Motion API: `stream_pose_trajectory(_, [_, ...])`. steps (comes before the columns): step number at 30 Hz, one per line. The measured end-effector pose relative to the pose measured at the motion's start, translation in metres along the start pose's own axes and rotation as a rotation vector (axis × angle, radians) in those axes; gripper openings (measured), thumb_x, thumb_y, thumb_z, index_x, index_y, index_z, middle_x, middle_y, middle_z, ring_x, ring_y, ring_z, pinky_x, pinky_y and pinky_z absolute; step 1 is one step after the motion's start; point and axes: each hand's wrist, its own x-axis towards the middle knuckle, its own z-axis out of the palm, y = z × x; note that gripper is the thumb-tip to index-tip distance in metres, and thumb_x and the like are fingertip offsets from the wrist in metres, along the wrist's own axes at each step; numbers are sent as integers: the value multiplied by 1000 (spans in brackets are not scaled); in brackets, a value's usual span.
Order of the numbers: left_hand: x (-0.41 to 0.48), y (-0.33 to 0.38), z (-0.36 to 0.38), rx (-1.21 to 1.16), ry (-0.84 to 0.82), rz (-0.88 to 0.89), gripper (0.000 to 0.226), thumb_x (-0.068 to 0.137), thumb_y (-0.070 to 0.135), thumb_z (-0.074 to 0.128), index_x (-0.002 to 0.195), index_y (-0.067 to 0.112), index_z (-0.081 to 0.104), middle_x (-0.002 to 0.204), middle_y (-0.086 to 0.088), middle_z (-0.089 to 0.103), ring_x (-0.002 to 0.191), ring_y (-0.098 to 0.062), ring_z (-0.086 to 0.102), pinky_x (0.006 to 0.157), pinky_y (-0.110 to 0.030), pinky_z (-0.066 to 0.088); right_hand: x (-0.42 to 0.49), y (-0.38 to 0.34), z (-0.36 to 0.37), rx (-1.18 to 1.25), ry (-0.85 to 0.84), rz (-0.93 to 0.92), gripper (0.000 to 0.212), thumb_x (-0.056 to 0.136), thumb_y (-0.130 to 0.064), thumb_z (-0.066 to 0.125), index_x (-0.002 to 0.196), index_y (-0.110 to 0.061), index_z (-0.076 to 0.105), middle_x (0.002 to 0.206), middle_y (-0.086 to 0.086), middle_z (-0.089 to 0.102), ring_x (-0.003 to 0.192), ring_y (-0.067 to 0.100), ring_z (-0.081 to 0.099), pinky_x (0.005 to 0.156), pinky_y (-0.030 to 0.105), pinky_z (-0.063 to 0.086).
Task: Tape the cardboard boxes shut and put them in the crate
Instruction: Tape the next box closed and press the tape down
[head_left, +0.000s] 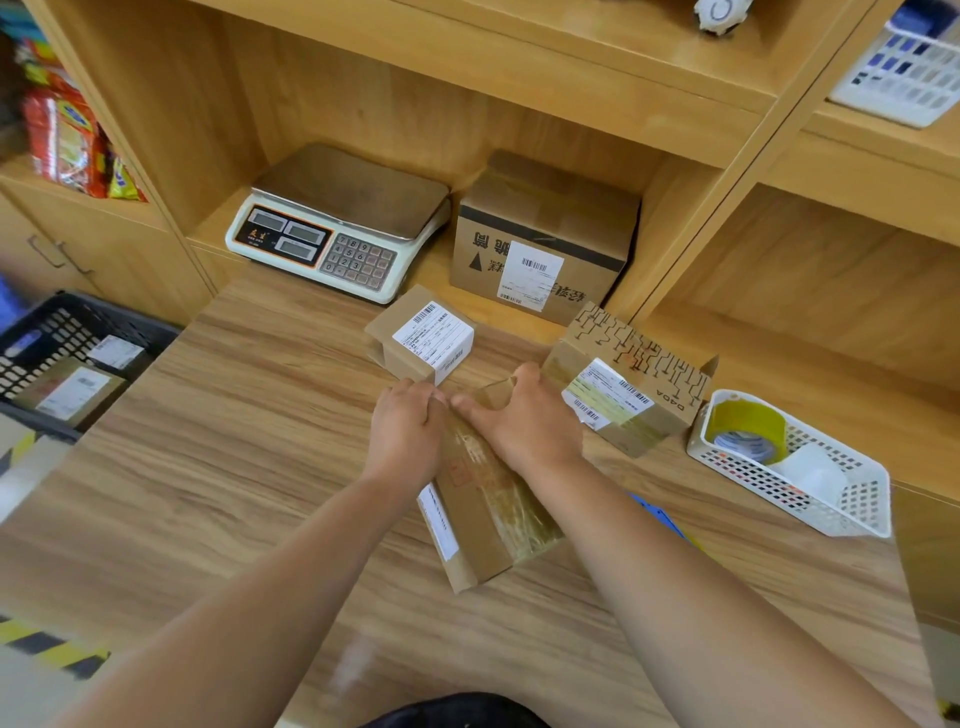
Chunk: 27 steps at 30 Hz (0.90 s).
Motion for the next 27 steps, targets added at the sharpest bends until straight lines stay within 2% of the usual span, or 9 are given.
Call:
stream_pose_trajectory(1, [-1, -1, 0, 2, 5, 6, 26, 97, 12, 42, 80, 10, 62, 82, 3, 53, 89, -21, 48, 78, -32, 37, 0, -3, 0, -13, -31, -1, 90, 67, -88, 40, 117, -13, 44, 115, 5, 58, 107, 26, 56, 82, 40, 48])
stream_pose_trajectory(3, [0, -4, 1, -1, 15, 15, 29, 97, 13, 41, 76, 15, 60, 80, 3, 52, 86, -21, 48, 77, -33, 39, 2, -6, 0, -36, -53, -11, 94, 67, -89, 39, 119, -12, 45, 121, 8, 56, 111, 27, 54, 86, 41, 47])
stream_pose_trajectory(7, [3, -4, -1, -18, 8, 44, 39, 96, 19, 45, 61, 35, 42, 72, 3, 51, 79, -23, 49, 71, -34, 36, 10, -5, 1, -18, -55, -17, 76, 81, -76, 41, 120, -11, 46, 121, 8, 57, 110, 27, 54, 84, 40, 47])
stream_pose_trajectory(12, [5, 1, -2, -129, -47, -94, 29, 89, 29, 61, 62, 25, 52, 75, 6, 54, 82, -14, 50, 71, -29, 38, 17, -5, 0, 6, -59, 19, 53, 95, -58, 35, 117, -12, 47, 112, 7, 59, 104, 26, 56, 75, 36, 45])
stream_pose_trajectory(16, [9, 1, 1, -219, -57, -160, 36, 90, 24, 60, 57, 19, 46, 67, 5, 47, 70, -13, 44, 63, -27, 32, 20, -2, 0, 42, -54, 36, 45, 97, -54, 33, 105, -13, 48, 100, 6, 61, 91, 25, 58, 64, 32, 37])
stream_pose_trajectory(18, [9, -1, 2, -212, -54, -155, 38, 91, 23, 58, 57, 18, 44, 68, 2, 48, 67, -15, 44, 63, -29, 33, 19, -2, 1, 41, -53, 26, 48, 95, -58, 36, 105, -12, 48, 101, 6, 61, 90, 24, 57, 63, 32, 36])
stream_pose_trajectory(21, [8, -3, 2, -172, -53, -144, 32, 92, 22, 54, 62, 14, 48, 74, -3, 55, 72, -20, 50, 63, -34, 39, 14, 1, 2, 13, -52, -22, 63, 86, -69, 43, 112, -12, 47, 109, 5, 59, 100, 24, 56, 68, 33, 41])
stream_pose_trajectory(24, [6, -2, 1, -122, -44, -123, 27, 93, 22, 52, 69, 10, 55, 79, -4, 58, 78, -21, 54, 68, -37, 43, 5, 4, -1, -11, -90, -52, 79, 79, -73, 50, 128, -12, 41, 127, 5, 54, 116, 25, 51, 83, 37, 44])
stream_pose_trajectory(27, [5, 0, 0, -101, -42, -138, 31, 93, 25, 52, 63, 17, 50, 72, 2, 54, 73, -17, 50, 61, -31, 36, -8, 14, -2, 17, -156, -75, 99, 73, -75, 54, 145, -14, 23, 141, 5, 45, 126, 25, 45, 100, 44, 40])
